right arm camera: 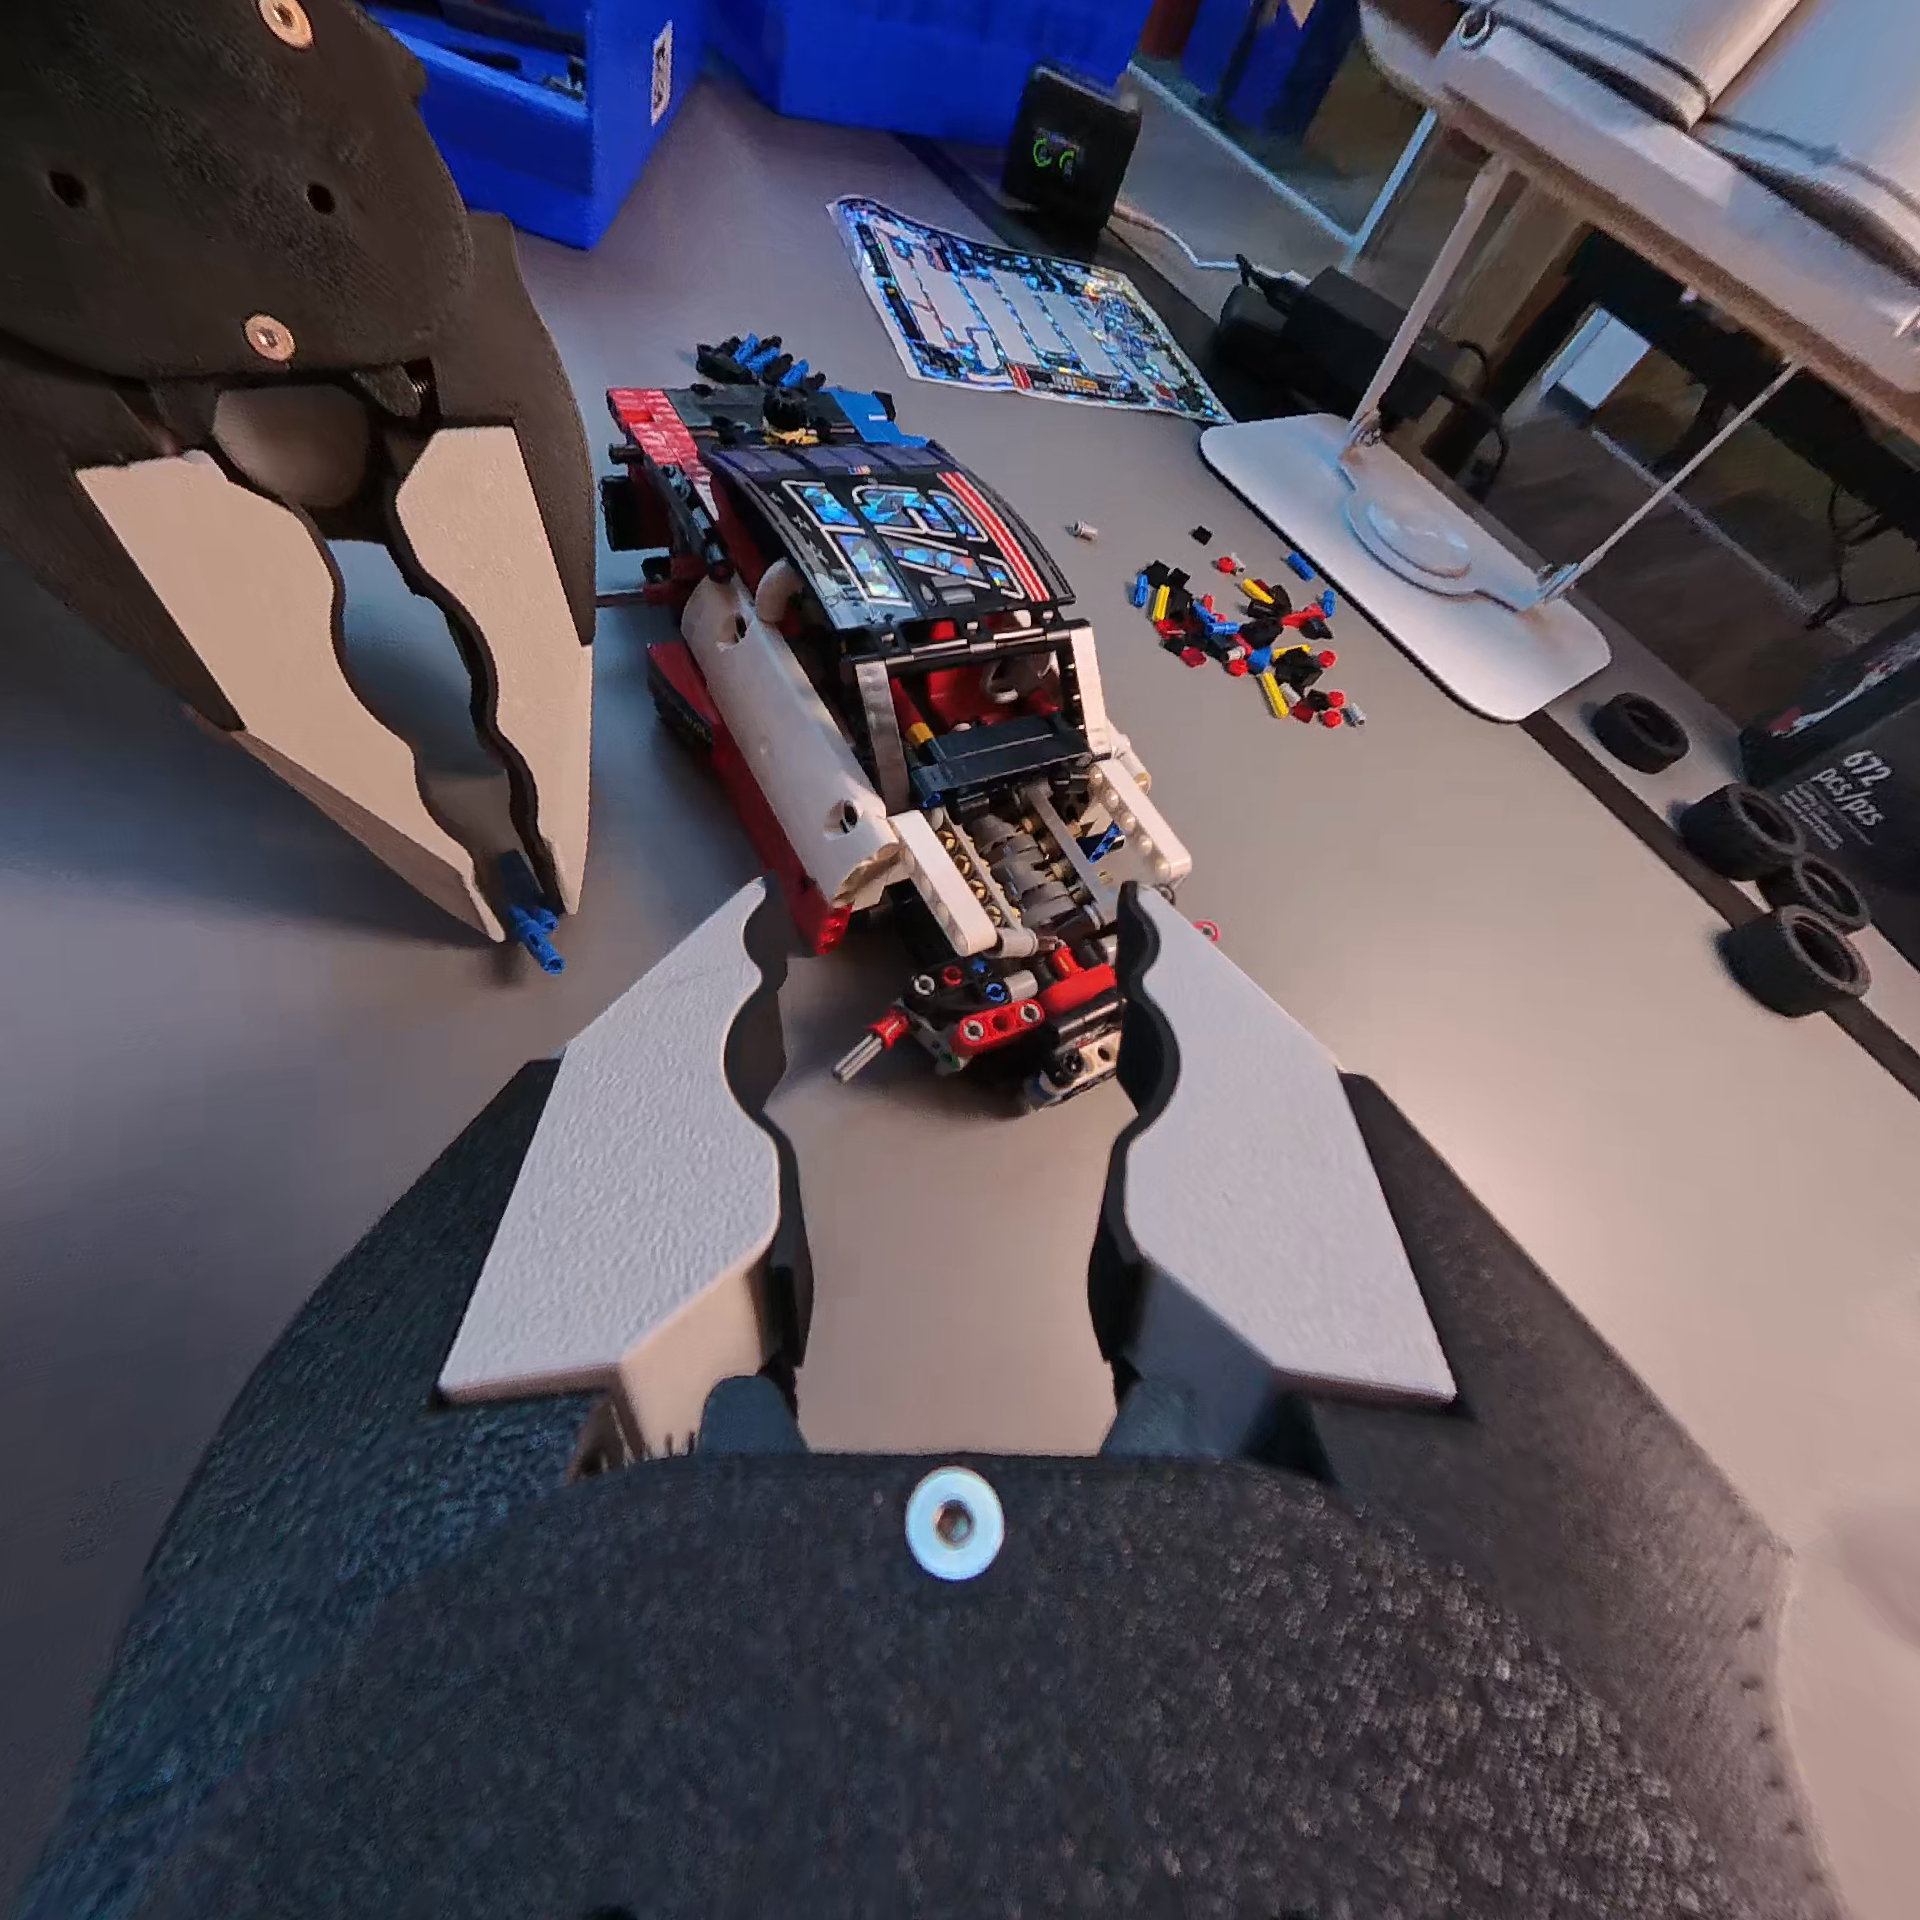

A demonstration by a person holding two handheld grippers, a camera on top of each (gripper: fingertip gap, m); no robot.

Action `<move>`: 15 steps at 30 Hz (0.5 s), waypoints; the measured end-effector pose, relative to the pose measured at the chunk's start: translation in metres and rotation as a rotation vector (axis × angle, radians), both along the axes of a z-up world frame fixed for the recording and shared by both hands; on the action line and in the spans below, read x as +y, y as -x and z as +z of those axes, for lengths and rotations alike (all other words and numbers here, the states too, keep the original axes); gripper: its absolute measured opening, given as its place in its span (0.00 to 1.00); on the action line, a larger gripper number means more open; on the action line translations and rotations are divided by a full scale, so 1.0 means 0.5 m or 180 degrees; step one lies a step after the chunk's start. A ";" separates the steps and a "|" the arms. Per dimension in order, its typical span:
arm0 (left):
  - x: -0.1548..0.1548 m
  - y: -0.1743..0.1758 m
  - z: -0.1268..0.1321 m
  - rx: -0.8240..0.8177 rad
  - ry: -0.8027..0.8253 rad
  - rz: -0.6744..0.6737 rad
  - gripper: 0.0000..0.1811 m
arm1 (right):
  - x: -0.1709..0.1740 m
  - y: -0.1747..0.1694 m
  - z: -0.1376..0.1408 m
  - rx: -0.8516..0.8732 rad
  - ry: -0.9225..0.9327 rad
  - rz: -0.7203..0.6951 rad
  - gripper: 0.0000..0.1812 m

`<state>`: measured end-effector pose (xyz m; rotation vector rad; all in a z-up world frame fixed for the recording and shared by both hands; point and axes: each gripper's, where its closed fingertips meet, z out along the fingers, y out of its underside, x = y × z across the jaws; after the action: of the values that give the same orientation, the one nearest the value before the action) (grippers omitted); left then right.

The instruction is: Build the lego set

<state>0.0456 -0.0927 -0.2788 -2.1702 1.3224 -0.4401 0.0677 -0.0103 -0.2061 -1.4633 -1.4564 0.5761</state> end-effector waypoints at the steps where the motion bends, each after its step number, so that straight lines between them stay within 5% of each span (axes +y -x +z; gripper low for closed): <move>1: 0.001 0.001 0.003 -0.0034 -0.0029 0.0013 0.07 | -0.001 -0.003 -0.008 -0.0041 0.0020 -0.0024 0.34; 5: 0.010 0.023 0.091 -0.0581 -0.0296 0.0107 0.17 | 0.014 -0.023 -0.028 -0.0269 -0.0070 -0.0137 0.36; 9: 0.071 0.174 0.199 -0.0979 -0.1011 0.0735 0.24 | 0.051 -0.037 -0.061 -0.0536 -0.0041 -0.0182 0.41; 12: 0.091 0.293 0.167 -0.0879 -0.1022 0.1021 0.32 | 0.061 -0.022 -0.086 -0.0662 -0.0060 0.0015 0.42; 15: 0.092 0.318 0.110 -0.0769 -0.0949 0.0920 0.38 | 0.068 0.004 -0.089 -0.0628 -0.0008 0.0315 0.40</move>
<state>-0.1134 -0.0466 -0.2239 -1.9474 0.8664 -0.3516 0.0658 0.0239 -0.2505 -1.4859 -1.6901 0.5005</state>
